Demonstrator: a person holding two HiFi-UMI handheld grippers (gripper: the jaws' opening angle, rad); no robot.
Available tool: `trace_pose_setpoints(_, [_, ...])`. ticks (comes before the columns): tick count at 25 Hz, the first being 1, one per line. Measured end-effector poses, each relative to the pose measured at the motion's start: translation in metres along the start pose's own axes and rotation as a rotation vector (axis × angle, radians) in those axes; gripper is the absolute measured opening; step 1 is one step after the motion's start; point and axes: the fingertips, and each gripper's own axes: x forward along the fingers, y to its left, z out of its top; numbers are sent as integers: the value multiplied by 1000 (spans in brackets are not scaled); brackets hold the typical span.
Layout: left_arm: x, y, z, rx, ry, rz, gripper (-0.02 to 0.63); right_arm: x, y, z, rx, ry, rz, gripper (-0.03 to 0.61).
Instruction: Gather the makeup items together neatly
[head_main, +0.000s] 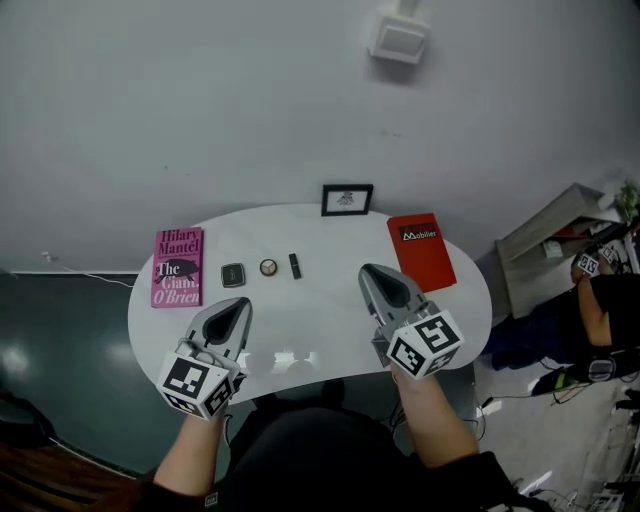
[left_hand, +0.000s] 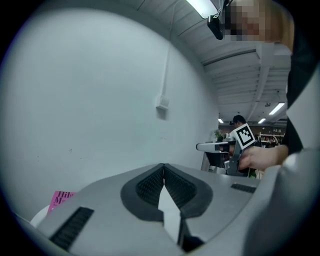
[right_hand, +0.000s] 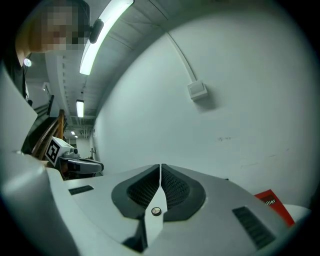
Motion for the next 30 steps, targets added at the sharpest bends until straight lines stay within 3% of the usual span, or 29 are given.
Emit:
trace_pose_setpoints(6, [15,-46,24,70,7,32,13,-33,-19,31,-33,-57,90,35])
trace_pose_setpoints(11, [14,-54,44,103,-14,93,13,-39,-15,47,-35,-102,121,34])
trace_pose_setpoints(14, [7,-50,57,73,-53,116,14,-39,-9,52,-16,-118,121,34])
trace_pose_setpoints(18, [2,-32,67,123,-60,138,12,-33,-4,57,-32,-123,104,34])
trace_pose_setpoints(24, [-12,9,92,112,-103,219,14,-25,4,73,-62,-151,84,34])
trace_pose_setpoints(30, [-15,16,88,96,-117,231,14,-26,7,64,-42,-130,62,34])
